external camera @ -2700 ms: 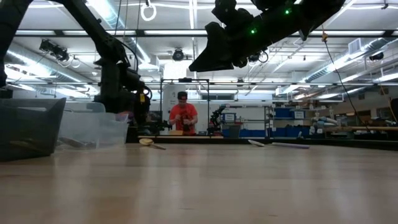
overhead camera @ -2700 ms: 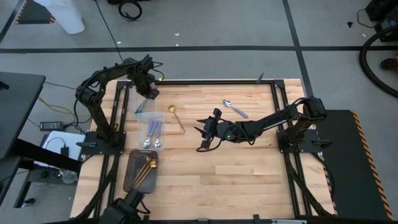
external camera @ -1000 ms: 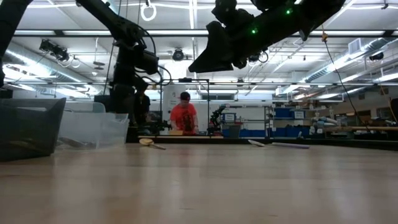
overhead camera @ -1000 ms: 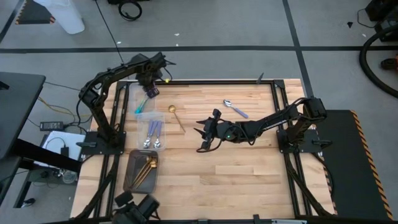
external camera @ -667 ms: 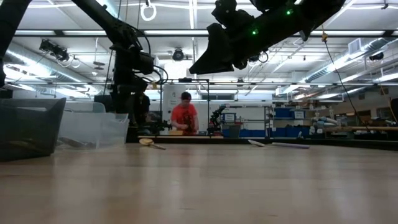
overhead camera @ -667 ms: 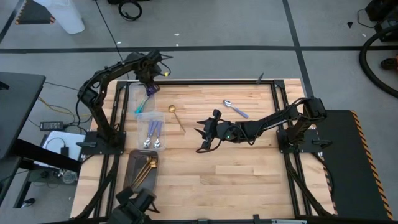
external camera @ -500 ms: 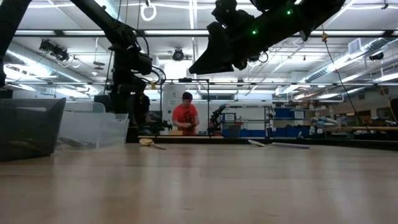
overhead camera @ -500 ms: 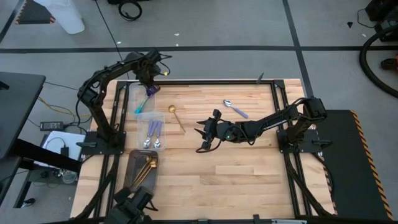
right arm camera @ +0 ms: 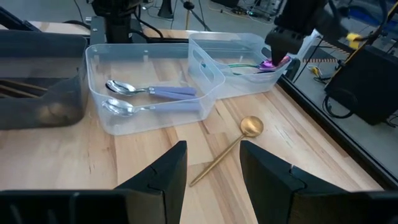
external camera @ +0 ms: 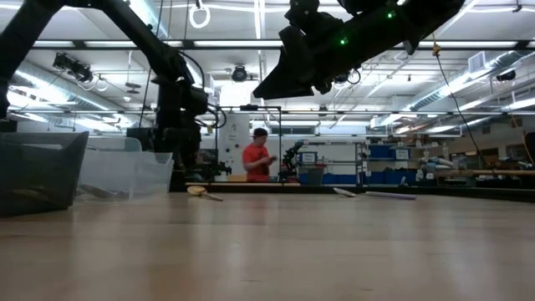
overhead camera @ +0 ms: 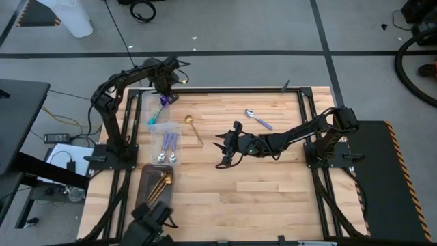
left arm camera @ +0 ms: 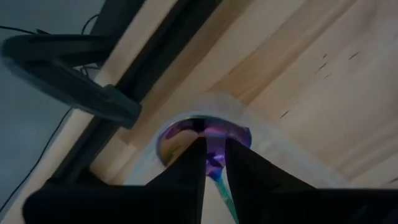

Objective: Sort silverware by color (type)
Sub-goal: Put the purple spoon into the top transparent bin, then put the blue spoon into the bottom transparent bin

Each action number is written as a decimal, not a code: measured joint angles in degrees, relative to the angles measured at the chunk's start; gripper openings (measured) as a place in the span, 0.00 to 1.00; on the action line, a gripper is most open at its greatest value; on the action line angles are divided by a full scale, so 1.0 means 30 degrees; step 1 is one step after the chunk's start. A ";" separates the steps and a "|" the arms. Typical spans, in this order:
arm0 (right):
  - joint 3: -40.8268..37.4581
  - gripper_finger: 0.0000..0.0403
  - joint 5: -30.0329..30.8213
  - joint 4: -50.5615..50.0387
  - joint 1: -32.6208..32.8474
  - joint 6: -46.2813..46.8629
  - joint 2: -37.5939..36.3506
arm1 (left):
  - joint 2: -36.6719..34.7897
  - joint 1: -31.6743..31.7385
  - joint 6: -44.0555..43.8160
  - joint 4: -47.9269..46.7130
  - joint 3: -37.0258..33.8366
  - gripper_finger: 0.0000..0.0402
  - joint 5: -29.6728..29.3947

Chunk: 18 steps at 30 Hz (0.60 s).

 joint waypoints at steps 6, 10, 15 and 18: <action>0.0000 0.39 0.0074 0.0000 0.0000 -0.0091 0.0000 | 0.0561 -0.0018 0.0473 0.0044 0.0000 0.16 0.0032; 0.0000 0.39 0.0085 0.0000 0.0000 -0.0099 0.0000 | 0.0433 -0.0015 0.0535 -0.0274 0.0078 0.16 0.0016; 0.0000 0.39 0.0091 0.0000 0.0000 -0.0077 0.0000 | -0.0549 -0.0463 0.0292 -0.2426 0.0554 0.16 -0.0129; 0.0000 0.39 0.0104 -0.0005 -0.0015 -0.0026 0.0000 | -0.1564 -0.1092 -0.0278 -0.2678 0.0563 0.16 -0.0121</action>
